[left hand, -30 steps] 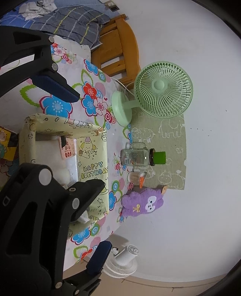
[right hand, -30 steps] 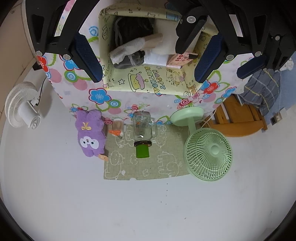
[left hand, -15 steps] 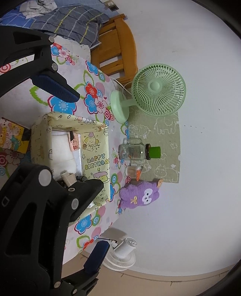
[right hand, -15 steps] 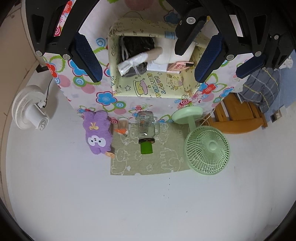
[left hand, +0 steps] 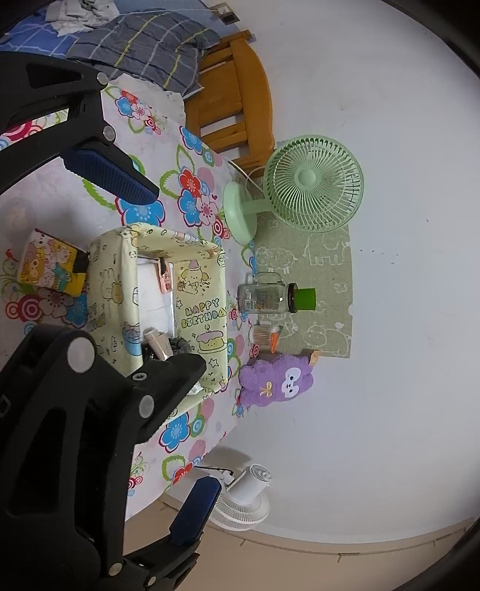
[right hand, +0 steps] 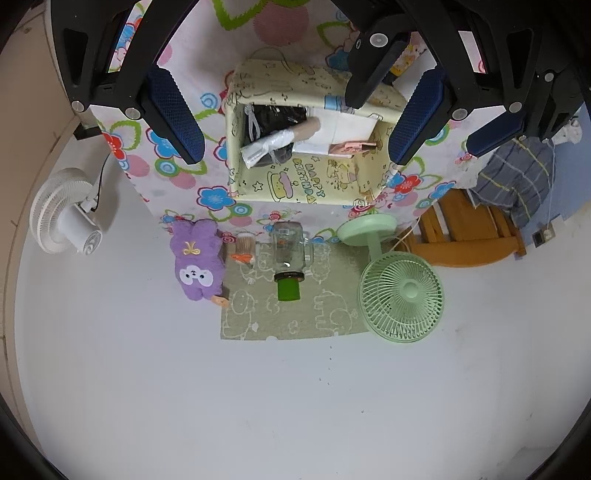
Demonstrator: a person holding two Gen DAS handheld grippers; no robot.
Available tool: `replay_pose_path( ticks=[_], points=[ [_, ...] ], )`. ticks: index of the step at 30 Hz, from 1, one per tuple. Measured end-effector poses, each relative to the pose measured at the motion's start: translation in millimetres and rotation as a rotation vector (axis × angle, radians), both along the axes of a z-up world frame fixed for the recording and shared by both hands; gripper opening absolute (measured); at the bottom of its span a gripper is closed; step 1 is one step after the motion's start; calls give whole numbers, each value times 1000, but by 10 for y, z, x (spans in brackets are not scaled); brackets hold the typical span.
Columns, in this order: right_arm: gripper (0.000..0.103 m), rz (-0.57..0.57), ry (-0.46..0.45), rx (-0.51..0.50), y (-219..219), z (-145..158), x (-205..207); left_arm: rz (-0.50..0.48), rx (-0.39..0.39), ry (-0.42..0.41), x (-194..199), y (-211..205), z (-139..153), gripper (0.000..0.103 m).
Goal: Organize soft objects
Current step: 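Withdraw both open tools up and out of the yellow box, then move the left tool down toward the cartoon-printed tissue pack beside the box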
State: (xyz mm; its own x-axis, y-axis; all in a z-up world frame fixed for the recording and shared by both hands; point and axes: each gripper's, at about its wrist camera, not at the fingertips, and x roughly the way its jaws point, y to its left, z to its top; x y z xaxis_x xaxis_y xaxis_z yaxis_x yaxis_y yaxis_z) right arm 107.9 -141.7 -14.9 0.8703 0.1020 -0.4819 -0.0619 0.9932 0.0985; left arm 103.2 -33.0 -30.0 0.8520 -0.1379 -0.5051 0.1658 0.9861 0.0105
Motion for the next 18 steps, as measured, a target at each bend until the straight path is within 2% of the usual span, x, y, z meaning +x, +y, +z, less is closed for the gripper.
replay_pose_path(
  ticks=[12, 18],
  points=[
    [101, -5, -3, -1, 14, 10, -321, -17, 4, -36, -279, -1, -10, 103],
    [101, 6, 21, -6, 46, -57, -416, -38, -3, -20, -382, 28, -92, 102]
  ],
)
